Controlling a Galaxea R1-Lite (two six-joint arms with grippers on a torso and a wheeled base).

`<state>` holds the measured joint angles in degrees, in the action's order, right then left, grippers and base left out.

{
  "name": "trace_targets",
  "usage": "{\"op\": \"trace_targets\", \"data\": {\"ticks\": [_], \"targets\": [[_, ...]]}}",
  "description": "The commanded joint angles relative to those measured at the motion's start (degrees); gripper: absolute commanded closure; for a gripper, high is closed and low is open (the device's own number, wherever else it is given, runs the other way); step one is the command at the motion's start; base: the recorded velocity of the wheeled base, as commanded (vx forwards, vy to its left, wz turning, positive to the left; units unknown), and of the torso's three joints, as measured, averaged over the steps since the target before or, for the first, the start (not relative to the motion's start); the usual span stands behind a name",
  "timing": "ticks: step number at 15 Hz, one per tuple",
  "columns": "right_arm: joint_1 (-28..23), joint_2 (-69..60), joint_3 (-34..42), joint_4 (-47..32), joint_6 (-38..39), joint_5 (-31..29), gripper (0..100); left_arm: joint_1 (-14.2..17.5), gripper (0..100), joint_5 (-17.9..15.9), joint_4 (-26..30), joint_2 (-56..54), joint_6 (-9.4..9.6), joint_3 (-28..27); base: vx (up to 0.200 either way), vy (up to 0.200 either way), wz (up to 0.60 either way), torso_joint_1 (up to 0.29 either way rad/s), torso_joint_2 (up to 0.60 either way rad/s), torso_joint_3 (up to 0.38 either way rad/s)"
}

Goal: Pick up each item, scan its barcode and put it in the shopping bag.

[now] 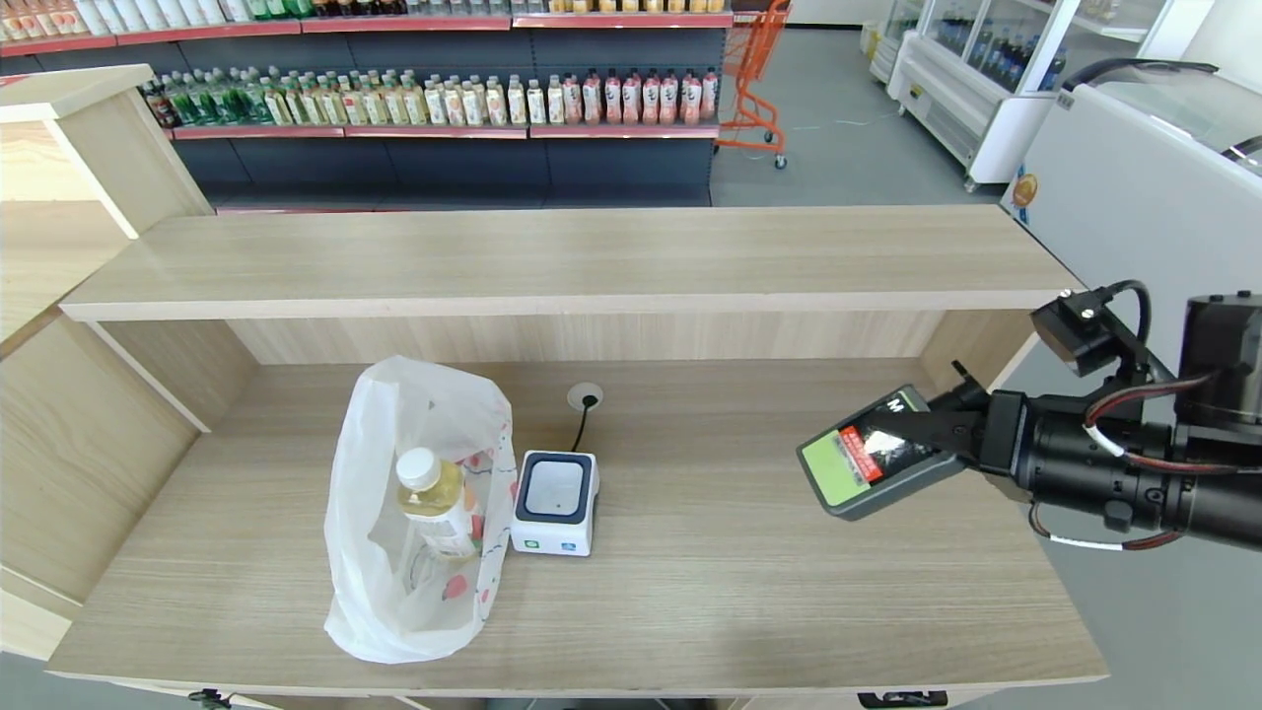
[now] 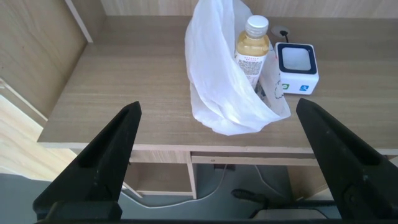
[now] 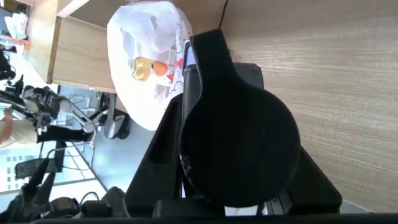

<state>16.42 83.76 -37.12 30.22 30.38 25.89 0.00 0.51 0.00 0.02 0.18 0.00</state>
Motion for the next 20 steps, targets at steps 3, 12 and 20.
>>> {"op": "trace_targets", "data": {"ticks": [3, 12, 20], "targets": [[2.65, 3.78, -0.32, 1.6, 0.91, 0.03, 100, 0.0, 0, 0.02, 0.0, -0.02, -0.01, 0.0, 0.0, 0.0, 0.0, 0.0, 0.0, 0.0], [2.56, 4.57, -0.41, 1.68, 1.79, -0.05, 100, 0.0, 0, 0.02, 0.0, -0.02, -0.09, 0.0, 0.0, 0.156, 0.0, 0.005, 0.01, 0.002], [3.35, 13.36, -5.68, 2.21, -3.31, -5.94, 100, 0.0, 0, 0.02, 0.0, -0.02, 0.08, 0.0, 0.0, 0.2, 0.0, 0.001, 0.0, 0.003]]}}
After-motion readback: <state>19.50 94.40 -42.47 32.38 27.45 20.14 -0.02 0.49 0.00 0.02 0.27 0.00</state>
